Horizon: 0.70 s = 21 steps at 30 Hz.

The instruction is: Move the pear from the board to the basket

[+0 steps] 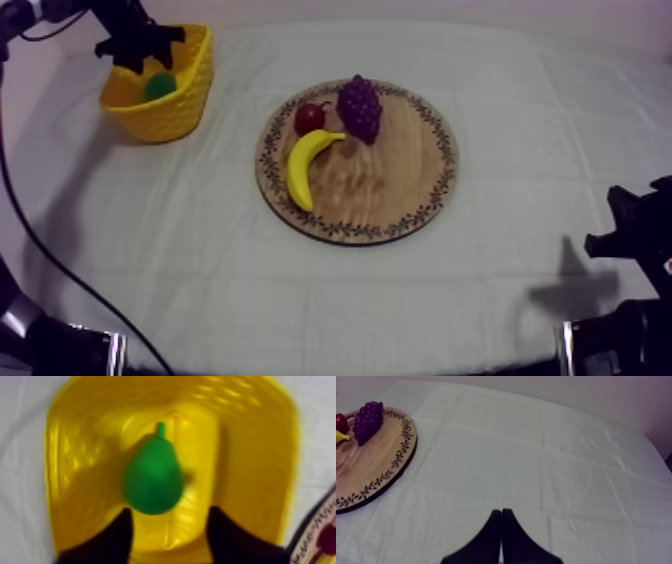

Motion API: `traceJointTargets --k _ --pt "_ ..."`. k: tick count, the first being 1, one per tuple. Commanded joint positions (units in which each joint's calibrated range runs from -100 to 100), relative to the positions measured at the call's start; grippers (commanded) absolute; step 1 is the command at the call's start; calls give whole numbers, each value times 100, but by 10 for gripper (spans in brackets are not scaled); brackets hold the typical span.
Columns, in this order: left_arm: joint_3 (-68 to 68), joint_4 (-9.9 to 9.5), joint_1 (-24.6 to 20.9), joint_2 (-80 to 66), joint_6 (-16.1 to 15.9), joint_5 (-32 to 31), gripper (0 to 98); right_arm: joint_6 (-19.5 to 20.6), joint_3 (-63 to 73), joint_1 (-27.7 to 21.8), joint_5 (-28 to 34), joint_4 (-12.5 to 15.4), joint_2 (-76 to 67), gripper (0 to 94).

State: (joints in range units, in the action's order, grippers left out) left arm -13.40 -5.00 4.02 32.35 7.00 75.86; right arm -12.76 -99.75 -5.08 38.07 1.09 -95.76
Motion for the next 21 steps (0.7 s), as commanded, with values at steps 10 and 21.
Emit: traceJointTargets --k 10,21 --pt "4643 -146 388 -4658 -53 -2304 8 -1 -3 2 -1 1 1 3" --pt "8326 -154 298 -9242 -19 -3082 0 -1 -3 2 -1 1 1 3"
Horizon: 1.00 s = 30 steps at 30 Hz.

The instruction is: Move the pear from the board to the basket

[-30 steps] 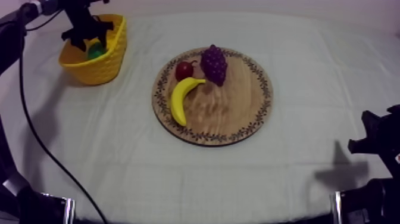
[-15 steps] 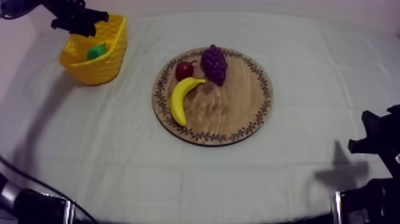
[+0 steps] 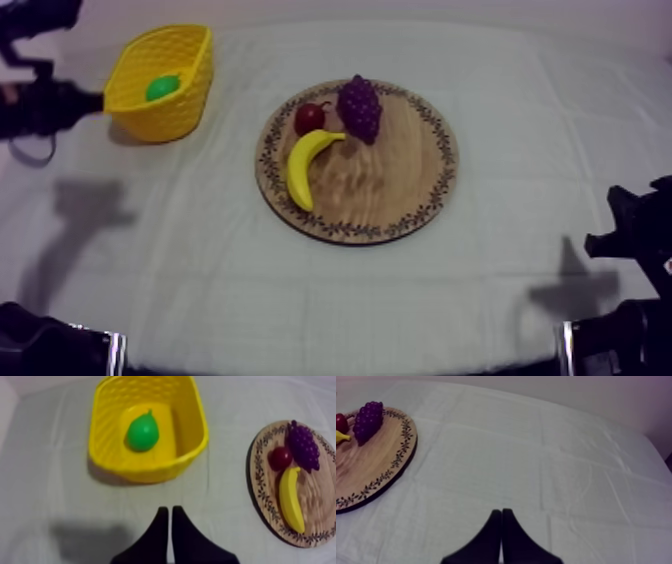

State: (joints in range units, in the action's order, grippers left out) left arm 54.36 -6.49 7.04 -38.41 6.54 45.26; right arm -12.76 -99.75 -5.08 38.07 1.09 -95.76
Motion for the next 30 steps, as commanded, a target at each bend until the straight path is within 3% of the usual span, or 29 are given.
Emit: traceJointTargets --k 1,8,15,23,27,30 --pt "1808 -16 -8 -2544 49 -17 0 -1 -3 2 -1 1 1 3" --pt "3051 -79 42 -4628 116 225 0 1 -3 3 -1 1 1 3" --pt "3837 170 -49 -5911 -193 287 0 0 -3 2 -1 1 1 3" --pt "4126 342 -70 -6144 -466 -4 0 1 -3 2 -1 1 1 3" --pt "4425 412 -64 -6155 -139 -1015 0 0 -3 7 -1 1 1 3" --pt "4502 425 -63 -6157 267 -1320 0 -1 -3 9 -1 1 1 3"
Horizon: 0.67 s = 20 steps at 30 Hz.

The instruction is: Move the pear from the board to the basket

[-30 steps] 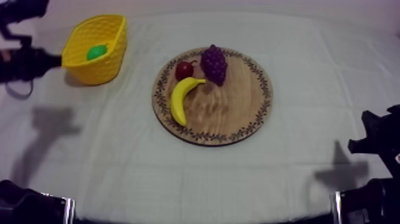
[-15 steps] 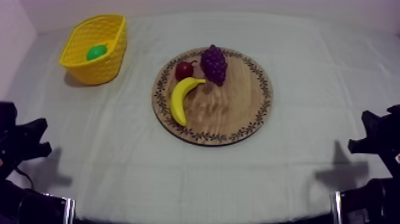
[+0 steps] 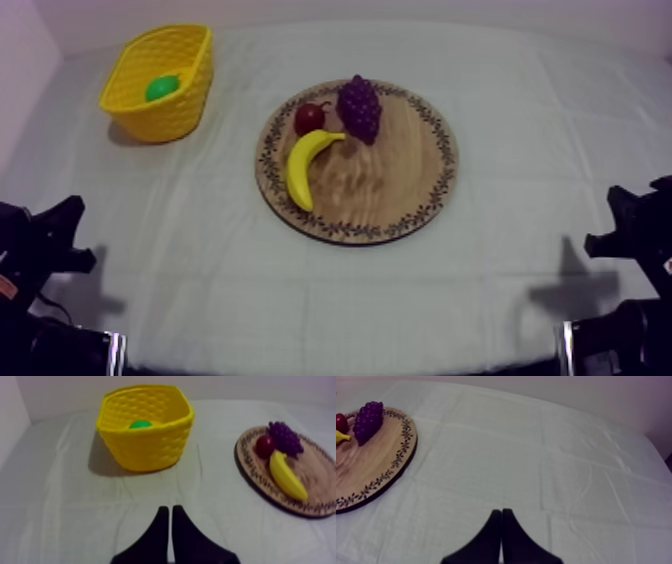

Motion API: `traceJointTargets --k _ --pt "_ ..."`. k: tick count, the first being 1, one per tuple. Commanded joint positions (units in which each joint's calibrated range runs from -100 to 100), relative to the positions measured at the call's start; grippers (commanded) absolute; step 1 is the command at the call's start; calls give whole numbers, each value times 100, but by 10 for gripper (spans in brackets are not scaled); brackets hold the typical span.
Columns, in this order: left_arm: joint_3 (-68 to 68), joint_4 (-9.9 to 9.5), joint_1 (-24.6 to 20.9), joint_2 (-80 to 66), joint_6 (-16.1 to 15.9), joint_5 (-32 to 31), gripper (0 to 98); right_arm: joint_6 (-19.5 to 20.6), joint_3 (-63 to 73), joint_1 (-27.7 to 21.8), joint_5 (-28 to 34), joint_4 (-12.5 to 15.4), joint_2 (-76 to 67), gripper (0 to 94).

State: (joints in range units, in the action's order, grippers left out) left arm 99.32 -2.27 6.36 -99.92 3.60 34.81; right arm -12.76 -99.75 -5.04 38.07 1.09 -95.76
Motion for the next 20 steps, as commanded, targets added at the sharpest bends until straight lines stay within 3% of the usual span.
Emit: traceJointTargets --k 1,5,20 --pt "17 5 4 -7 659 -322 0 -1 -3 6 -1 1 1 3" --pt "39 9 4 -8 816 -407 0 -1 -3 6 -1 1 1 3" --pt "45 10 4 -8 820 -433 0 -1 -3 7 -1 1 1 3"
